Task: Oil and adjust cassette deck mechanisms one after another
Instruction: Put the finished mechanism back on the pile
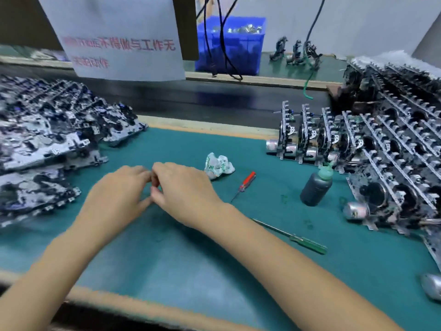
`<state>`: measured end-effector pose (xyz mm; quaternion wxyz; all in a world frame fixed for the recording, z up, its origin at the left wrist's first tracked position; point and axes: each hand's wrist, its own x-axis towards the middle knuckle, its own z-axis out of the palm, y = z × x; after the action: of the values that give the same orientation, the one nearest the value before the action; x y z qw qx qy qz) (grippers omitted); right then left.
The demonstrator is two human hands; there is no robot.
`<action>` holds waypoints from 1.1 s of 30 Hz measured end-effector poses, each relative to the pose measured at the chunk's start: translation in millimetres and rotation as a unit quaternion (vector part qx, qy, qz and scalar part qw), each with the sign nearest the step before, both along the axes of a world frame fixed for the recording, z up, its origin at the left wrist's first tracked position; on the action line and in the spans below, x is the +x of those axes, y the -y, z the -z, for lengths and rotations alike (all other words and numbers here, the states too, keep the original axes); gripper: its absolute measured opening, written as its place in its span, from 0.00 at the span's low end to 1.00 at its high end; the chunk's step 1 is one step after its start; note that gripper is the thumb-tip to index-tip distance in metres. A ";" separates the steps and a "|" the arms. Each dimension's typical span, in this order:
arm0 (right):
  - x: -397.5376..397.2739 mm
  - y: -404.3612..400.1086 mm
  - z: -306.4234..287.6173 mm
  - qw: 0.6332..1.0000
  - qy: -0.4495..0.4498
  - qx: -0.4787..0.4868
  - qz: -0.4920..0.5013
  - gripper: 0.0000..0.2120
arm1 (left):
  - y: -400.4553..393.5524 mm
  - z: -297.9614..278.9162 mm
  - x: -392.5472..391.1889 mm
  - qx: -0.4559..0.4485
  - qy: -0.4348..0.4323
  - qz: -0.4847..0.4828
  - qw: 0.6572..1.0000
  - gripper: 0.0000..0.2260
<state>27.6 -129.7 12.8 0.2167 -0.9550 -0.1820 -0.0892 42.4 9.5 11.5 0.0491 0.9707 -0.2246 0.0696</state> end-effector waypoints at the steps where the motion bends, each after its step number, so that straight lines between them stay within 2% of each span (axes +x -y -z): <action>1: 11.5 -16.1 -1.3 1.000 -0.012 0.010 -0.014 0.09 | -14.6 -2.9 6.4 0.019 0.027 -0.011 0.999 0.11; 5: 53.8 -79.3 -5.5 0.998 -0.022 0.022 -0.057 0.15 | -78.6 -9.3 35.8 0.049 0.127 -0.073 0.988 0.26; 7: 73.9 -103.6 -10.1 0.995 -0.047 0.081 -0.045 0.16 | -108.2 -11.4 55.8 0.061 0.159 -0.098 0.981 0.34; 9: 94.4 -122.6 -14.4 0.986 -0.089 0.140 -0.021 0.16 | -132.8 -11.9 73.9 0.068 0.169 -0.124 0.975 0.42; 13: 124.7 -143.9 -14.8 0.968 -0.173 0.182 0.025 0.21 | -165.2 -11.3 97.7 0.076 0.136 -0.194 0.969 0.51; 17: 138.4 -146.7 -12.4 0.937 -0.251 0.241 0.036 0.20 | -178.7 -14.5 112.2 -0.006 0.055 -0.217 0.975 0.52; 19: 146.2 -144.5 -11.8 0.933 -0.241 0.262 0.049 0.07 | -180.4 -14.6 116.1 -0.033 0.045 -0.213 0.975 0.52; 22: 146.8 -139.3 -15.2 0.909 -0.263 0.313 0.076 0.17 | -177.0 -14.4 116.4 -0.023 0.080 -0.207 0.975 0.53; 23: 144.1 -137.4 -17.0 0.895 -0.272 0.342 0.082 0.18 | -175.2 -14.4 115.3 -0.016 0.095 -0.203 0.974 0.53; 27: 125.2 -119.6 -24.9 0.824 -0.290 0.478 0.088 0.10 | -161.2 -22.9 102.6 -0.017 0.171 -0.165 0.971 0.52; 30: 97.1 -83.2 -30.4 0.810 -0.264 0.520 0.065 0.07 | -131.4 -37.0 80.3 -0.052 0.210 -0.106 0.971 0.51; 33: 46.6 -20.5 -36.9 0.780 -0.248 0.573 0.035 0.08 | -83.7 -43.0 45.6 -0.097 0.218 -0.029 0.971 0.53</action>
<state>74.2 -109.2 49.6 0.7585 -0.6494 -0.0036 0.0551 88.0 93.1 54.5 0.0913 0.9289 -0.1940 0.3021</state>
